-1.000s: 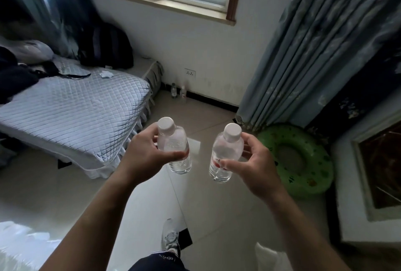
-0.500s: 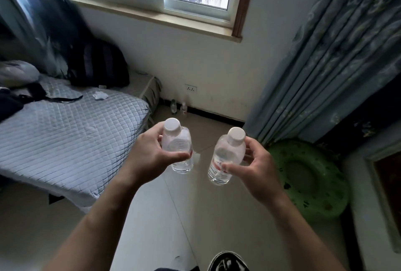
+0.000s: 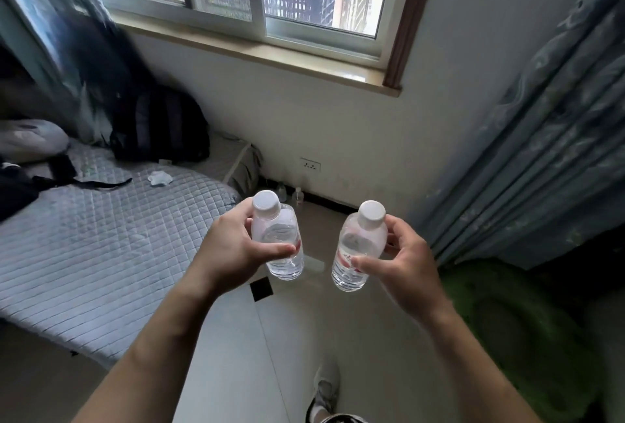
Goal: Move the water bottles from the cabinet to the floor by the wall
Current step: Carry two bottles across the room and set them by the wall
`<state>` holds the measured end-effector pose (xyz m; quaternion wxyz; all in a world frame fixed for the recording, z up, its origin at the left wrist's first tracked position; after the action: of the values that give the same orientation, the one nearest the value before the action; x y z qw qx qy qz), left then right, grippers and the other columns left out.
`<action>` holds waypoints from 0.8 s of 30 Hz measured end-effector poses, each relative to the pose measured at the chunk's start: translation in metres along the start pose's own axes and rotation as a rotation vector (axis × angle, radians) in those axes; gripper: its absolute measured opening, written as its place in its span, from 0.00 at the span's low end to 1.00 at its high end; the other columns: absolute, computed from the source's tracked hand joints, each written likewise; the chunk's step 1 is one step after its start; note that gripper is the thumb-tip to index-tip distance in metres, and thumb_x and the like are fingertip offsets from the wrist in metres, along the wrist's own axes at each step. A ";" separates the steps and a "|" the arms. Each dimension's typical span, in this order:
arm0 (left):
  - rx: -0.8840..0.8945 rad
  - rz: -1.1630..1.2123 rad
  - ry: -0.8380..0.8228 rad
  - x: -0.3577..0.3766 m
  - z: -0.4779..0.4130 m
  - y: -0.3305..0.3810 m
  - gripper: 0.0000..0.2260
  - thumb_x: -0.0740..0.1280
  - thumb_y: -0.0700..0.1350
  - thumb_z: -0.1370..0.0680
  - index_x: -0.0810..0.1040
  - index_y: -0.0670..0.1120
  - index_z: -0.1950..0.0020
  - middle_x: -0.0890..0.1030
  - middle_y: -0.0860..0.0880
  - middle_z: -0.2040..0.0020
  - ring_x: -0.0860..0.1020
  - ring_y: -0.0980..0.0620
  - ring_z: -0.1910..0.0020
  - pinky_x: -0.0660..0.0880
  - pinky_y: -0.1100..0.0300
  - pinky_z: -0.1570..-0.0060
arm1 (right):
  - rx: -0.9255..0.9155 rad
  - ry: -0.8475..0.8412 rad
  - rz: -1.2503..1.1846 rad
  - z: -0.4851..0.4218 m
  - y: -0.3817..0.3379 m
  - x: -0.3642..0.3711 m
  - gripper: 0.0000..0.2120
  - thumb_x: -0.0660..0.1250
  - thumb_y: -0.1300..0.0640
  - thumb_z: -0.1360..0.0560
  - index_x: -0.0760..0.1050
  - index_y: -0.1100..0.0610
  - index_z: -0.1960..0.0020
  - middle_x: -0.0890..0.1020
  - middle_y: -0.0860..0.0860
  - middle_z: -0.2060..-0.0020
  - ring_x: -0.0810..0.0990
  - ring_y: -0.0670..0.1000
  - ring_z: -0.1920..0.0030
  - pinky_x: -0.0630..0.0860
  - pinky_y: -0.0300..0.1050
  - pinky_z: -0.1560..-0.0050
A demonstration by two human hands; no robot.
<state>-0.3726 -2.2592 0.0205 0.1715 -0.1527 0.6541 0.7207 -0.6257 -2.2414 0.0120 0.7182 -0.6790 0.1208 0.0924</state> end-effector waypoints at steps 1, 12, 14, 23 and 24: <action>-0.011 0.006 0.005 0.001 -0.014 0.002 0.24 0.83 0.45 0.39 0.80 0.55 0.47 0.85 0.58 0.56 0.83 0.59 0.56 0.80 0.53 0.49 | -0.006 -0.007 -0.002 -0.017 -0.001 -0.002 0.30 0.77 0.54 0.45 0.77 0.49 0.43 0.85 0.45 0.54 0.83 0.43 0.54 0.79 0.41 0.51; -0.035 0.048 0.062 0.002 -0.137 0.017 0.24 0.83 0.44 0.39 0.80 0.53 0.46 0.86 0.56 0.54 0.84 0.56 0.54 0.80 0.50 0.47 | -0.021 -0.071 -0.003 -0.157 -0.006 -0.011 0.30 0.78 0.51 0.46 0.77 0.47 0.44 0.85 0.45 0.53 0.84 0.45 0.52 0.81 0.49 0.49; -0.041 0.050 0.042 0.001 -0.159 0.014 0.24 0.83 0.46 0.39 0.80 0.53 0.46 0.86 0.55 0.54 0.84 0.56 0.53 0.80 0.48 0.46 | -0.009 -0.074 -0.005 -0.178 -0.005 -0.009 0.29 0.78 0.52 0.45 0.77 0.46 0.44 0.85 0.46 0.53 0.84 0.46 0.52 0.81 0.51 0.48; -0.057 0.071 -0.030 -0.014 -0.274 -0.003 0.27 0.84 0.47 0.41 0.80 0.55 0.46 0.86 0.55 0.53 0.84 0.56 0.53 0.80 0.49 0.45 | 0.041 -0.009 -0.013 -0.275 -0.005 0.009 0.29 0.79 0.57 0.44 0.77 0.49 0.44 0.85 0.47 0.53 0.84 0.45 0.52 0.81 0.47 0.50; -0.051 0.071 -0.035 -0.017 -0.288 -0.003 0.26 0.84 0.45 0.40 0.80 0.54 0.46 0.86 0.55 0.54 0.84 0.56 0.53 0.80 0.50 0.46 | 0.049 0.004 -0.020 -0.287 -0.006 0.012 0.29 0.79 0.57 0.44 0.77 0.49 0.44 0.85 0.46 0.53 0.84 0.45 0.52 0.81 0.47 0.50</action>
<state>-0.3574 -2.5461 -0.0029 0.1532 -0.1210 0.6374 0.7454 -0.6261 -2.5281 -0.0002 0.7352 -0.6627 0.1179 0.0807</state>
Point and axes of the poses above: each hand's wrist, its own z-axis away from the middle knuckle, its own x-axis out of the palm, y = z × x, the point moved 5 cm from there along -z, towards the middle knuckle
